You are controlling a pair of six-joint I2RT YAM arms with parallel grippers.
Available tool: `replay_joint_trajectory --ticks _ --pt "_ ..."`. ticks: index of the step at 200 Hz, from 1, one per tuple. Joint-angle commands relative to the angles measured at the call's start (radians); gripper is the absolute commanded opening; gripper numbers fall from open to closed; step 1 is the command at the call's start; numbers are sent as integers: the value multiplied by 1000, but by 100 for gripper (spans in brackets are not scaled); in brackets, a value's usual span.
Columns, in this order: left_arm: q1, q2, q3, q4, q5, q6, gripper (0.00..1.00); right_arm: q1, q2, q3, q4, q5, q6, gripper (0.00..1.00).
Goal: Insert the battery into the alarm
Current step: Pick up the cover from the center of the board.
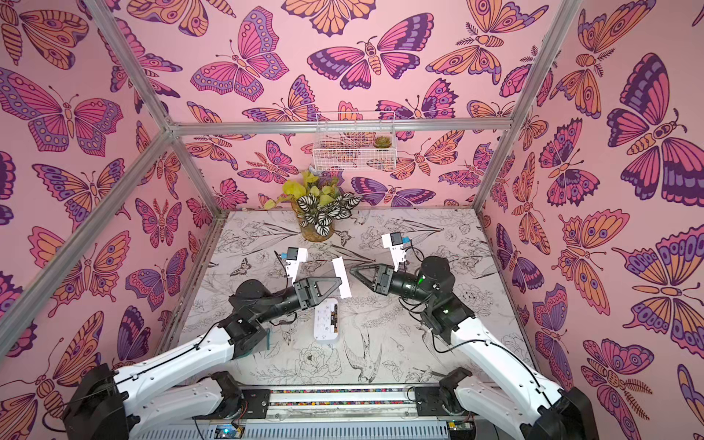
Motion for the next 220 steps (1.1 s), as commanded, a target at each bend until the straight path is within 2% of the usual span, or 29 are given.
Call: replay_joint_trajectory --ticks 1,63,137,190,197,211,220 --pt "8 14 15 61 33 -21 0 0 -7 -12 125 -43 69 33" --pt "10 33 18 103 51 -42 0 35 37 -1 111 -47 64 30" --pt "10 33 16 109 52 -46 0 44 35 -11 106 -35 73 2" --pt "10 30 9 98 48 -38 0 45 34 -29 133 -35 98 0" --pt "11 28 7 91 47 -36 13 45 34 -34 134 -32 100 0" --pt "13 19 0 60 36 -22 54 47 27 -51 132 -12 100 0" --pt "17 3 -8 16 19 5 67 48 18 -67 113 15 98 0"
